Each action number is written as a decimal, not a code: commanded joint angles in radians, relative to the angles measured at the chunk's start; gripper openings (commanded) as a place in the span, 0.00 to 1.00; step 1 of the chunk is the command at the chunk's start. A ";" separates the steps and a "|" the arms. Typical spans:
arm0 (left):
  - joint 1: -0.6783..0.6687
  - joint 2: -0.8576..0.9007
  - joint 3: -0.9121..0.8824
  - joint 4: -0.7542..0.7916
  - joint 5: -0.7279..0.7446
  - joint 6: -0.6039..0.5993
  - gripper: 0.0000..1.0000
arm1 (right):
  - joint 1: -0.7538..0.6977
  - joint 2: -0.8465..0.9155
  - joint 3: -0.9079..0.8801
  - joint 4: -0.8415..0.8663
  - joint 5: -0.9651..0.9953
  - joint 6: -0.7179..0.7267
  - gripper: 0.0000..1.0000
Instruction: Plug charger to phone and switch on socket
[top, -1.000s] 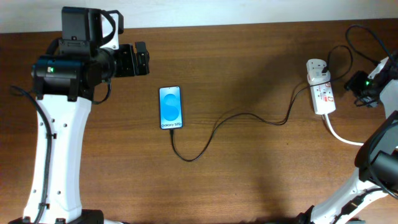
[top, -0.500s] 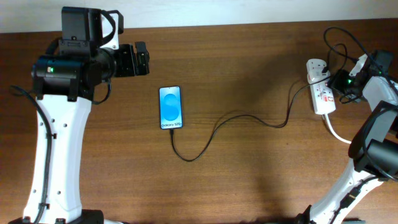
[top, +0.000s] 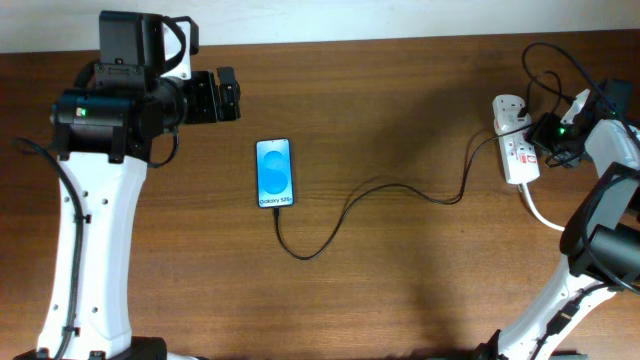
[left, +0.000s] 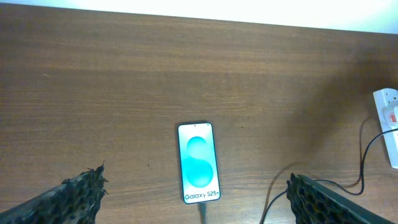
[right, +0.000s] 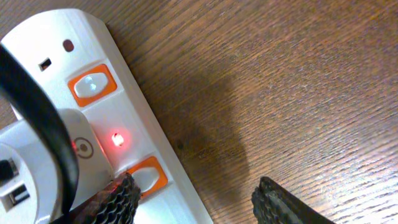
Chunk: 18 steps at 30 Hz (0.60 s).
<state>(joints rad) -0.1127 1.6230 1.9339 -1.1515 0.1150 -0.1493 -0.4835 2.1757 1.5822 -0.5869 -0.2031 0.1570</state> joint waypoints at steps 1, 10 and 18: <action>0.004 -0.013 0.008 0.002 -0.008 0.006 0.99 | -0.009 -0.002 0.002 -0.074 -0.028 0.002 0.77; 0.004 -0.013 0.008 0.002 -0.008 0.006 0.99 | -0.078 -0.512 0.086 -0.420 -0.163 -0.106 0.90; 0.004 -0.013 0.008 0.002 -0.008 0.006 0.99 | 0.183 -0.853 0.086 -0.691 -0.242 -0.311 0.93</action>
<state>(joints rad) -0.1127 1.6230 1.9339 -1.1519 0.1146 -0.1493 -0.3656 1.3952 1.6646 -1.2247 -0.4305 -0.1162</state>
